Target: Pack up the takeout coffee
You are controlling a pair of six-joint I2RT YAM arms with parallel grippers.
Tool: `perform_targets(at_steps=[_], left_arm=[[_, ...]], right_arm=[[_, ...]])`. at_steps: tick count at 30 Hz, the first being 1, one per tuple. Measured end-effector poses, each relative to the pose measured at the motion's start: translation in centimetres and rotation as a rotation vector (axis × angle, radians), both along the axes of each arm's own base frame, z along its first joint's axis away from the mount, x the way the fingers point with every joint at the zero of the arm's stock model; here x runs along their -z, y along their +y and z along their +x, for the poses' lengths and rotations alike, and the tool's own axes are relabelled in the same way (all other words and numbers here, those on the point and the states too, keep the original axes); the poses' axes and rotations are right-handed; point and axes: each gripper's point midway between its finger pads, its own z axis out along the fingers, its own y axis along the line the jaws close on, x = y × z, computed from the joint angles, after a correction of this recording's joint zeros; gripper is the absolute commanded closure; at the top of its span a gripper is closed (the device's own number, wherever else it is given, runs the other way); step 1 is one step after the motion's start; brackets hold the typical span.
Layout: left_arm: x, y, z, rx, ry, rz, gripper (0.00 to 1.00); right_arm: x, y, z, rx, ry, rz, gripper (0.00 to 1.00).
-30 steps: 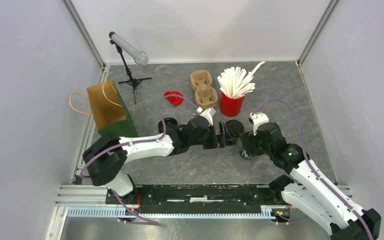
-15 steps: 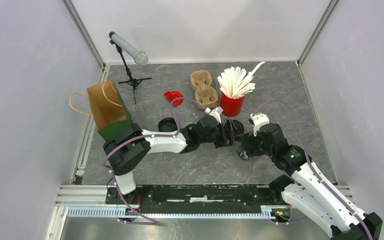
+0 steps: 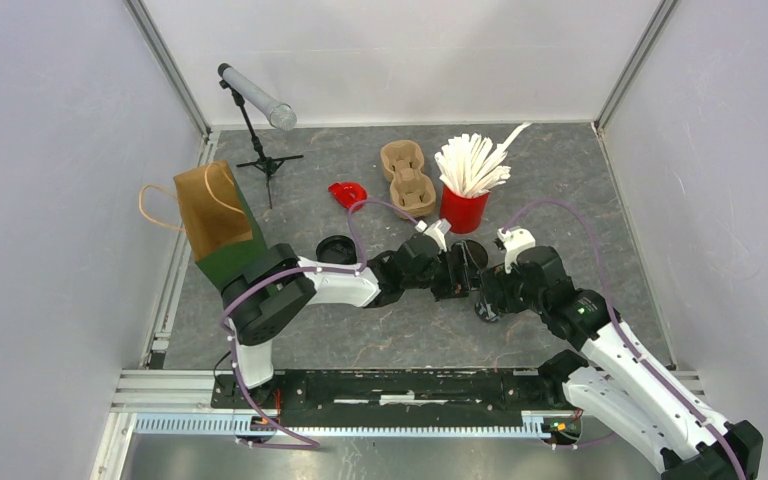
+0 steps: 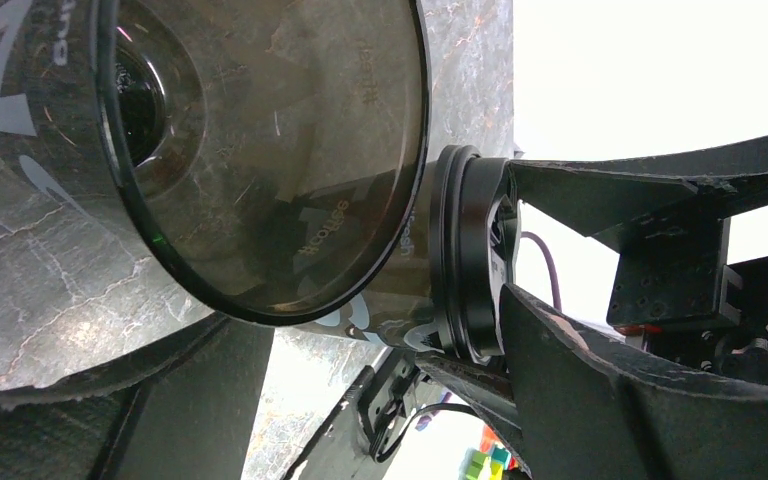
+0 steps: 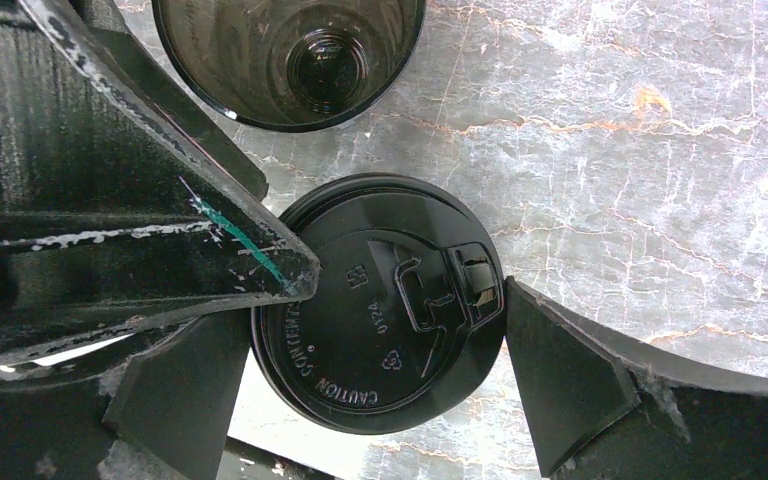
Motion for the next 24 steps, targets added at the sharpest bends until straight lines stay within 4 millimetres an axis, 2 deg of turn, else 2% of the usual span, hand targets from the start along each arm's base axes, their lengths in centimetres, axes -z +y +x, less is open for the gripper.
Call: perform_targets(at_steps=[9,24], left_arm=[[-0.52,-0.45,-0.08,-0.017,0.011,-0.045,0.13],[-0.13,-0.91,0.08,-0.061,0.003,-0.076,0.37]], right_arm=[[0.13,0.28,-0.09,-0.011,0.002,0.012,0.05],[0.34,0.95,0.01,0.023,-0.05,0.11,0.04]])
